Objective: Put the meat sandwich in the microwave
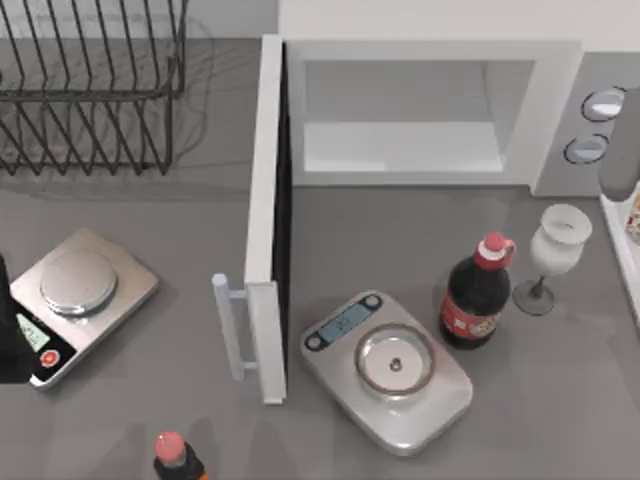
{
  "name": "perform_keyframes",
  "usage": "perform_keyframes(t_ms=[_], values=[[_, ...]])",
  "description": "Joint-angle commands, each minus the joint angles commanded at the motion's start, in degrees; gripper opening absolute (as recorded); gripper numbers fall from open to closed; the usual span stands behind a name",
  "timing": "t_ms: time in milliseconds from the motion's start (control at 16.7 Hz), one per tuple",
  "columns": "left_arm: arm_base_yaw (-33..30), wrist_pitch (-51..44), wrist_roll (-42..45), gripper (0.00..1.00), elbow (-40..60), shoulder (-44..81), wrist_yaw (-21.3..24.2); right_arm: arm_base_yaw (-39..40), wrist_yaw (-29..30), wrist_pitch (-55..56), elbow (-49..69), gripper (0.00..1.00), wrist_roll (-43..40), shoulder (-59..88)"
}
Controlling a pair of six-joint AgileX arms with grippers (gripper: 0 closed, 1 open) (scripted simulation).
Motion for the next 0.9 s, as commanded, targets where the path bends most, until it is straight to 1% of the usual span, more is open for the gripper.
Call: perform_keyframes(t_ms=[240,480,600,780,900], values=[[0.0,0.0,0.0,1.00,0.0,0.0,0.0,5.4,3.6,13.9,16.2,0.00,18.4,16.6],[0.0,0.0,0.0,1.00,0.0,0.0,0.0,10.0,8.5,32.3,31.7,0.00,38.8,38.4],[0.0,0.0,0.0,1.00,0.0,0.0,0.0,11.7,11.4,42.1,37.8,0.00,47.5,48.8],[0.0,0.0,0.0,1.00,0.0,0.0,0.0,13.4,16.1,56.1,45.2,0.00,57.5,60.9],[0.0,0.0,0.0,1.00,0.0,0.0,0.0,13.9,19.0,63.5,48.2,0.00,61.7,66.4]])
